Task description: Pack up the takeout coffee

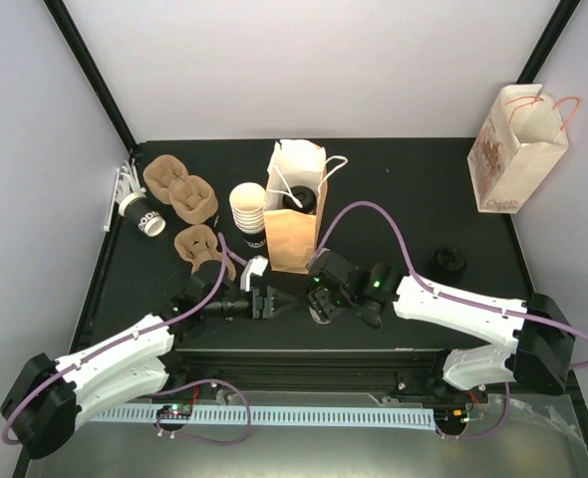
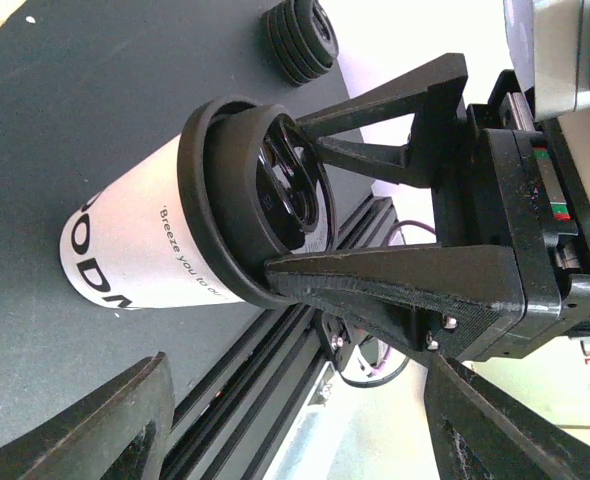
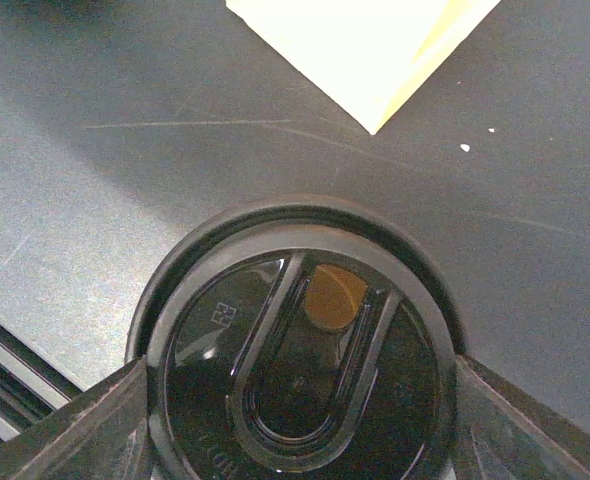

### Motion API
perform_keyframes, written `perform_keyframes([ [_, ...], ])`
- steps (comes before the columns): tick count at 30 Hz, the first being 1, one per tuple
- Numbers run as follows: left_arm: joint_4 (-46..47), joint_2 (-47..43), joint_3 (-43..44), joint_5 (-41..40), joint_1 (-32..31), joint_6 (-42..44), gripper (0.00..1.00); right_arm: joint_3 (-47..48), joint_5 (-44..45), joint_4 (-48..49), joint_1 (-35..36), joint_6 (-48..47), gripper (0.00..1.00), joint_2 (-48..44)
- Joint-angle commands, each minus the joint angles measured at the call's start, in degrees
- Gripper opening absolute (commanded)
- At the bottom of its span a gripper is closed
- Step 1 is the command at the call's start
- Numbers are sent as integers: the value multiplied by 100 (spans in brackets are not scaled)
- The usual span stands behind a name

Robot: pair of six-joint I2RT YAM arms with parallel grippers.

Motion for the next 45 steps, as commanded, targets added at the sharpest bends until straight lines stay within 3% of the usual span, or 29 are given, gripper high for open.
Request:
perform_keyframes([
  [1, -140, -36, 251, -142, -10, 173, 71, -7, 93, -132, -25, 51, 74, -106],
  [9, -59, 100, 270, -26, -11, 170, 72, 138, 166, -224, -26, -7, 100, -151],
  [32, 45, 379, 362, 91, -18, 167, 72, 541, 149, -491, -26, -82, 100, -272],
  [34, -79, 264, 432, 2, -10, 61, 72, 491, 52, -396, -21, -18, 100, -410],
  [38, -1322, 37, 1063, -332, 90, -401, 72, 458, -29, -315, -79, 136, 100, -794],
  [45, -1211, -459, 1709, 397, 451, -1294, 72, 488, -91, -387, -366, 255, 100, -1247],
])
